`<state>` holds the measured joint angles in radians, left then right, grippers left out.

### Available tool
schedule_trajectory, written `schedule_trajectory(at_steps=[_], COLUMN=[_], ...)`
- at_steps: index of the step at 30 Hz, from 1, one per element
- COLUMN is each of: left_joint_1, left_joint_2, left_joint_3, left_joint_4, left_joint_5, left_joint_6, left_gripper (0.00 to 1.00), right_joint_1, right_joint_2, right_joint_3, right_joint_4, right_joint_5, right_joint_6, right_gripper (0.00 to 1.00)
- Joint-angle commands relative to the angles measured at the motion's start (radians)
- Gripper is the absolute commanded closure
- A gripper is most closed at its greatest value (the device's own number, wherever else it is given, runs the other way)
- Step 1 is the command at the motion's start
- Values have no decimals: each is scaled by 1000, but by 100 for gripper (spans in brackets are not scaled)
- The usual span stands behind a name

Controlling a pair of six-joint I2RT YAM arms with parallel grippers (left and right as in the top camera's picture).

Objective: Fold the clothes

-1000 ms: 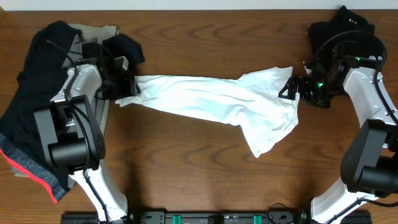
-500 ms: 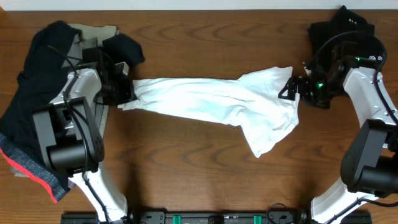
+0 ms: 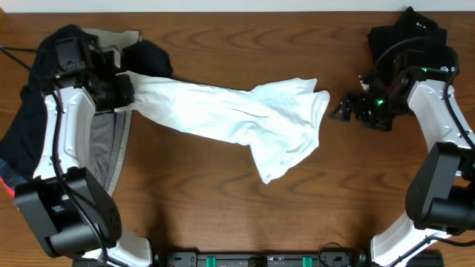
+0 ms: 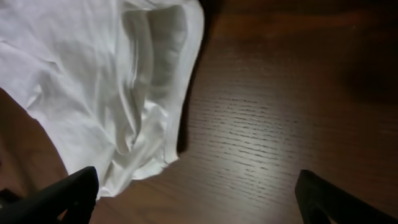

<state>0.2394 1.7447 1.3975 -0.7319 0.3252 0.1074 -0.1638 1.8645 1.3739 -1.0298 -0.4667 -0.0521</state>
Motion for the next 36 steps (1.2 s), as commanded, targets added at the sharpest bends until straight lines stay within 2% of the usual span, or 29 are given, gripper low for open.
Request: schedule_trajectory(at_steps=[1,13,23,32,35,36], left_joint_1=[-74,-369,-503,-599,-623,-630], left_joint_2=[6,23,143,146,146,146], left_joint_3=[8,7,5,5,5,5], left_joint_4=[-12,10,14,68,68,68], left_joint_5=[-10,-58,-57,-57,-57,-56], left_joint_6=[-7,-26,-27,-42,-42,-42], left_gripper=[94,94,94,94,90,84], right_joint_1=[8,8,8,8,8,8], right_joint_2=[-11,-11,-11,-11,-11,-11], right_joint_3=[18,18,18,18,18,18], right_joint_4=[-4,-14,-19,-26,-25,-25], right_joint_5=[-16,-16,-16,-16,-16,-16], right_joint_6=[-9,-17,-17,-17,-17,-17], right_gripper=[1,1,1,1,1,1])
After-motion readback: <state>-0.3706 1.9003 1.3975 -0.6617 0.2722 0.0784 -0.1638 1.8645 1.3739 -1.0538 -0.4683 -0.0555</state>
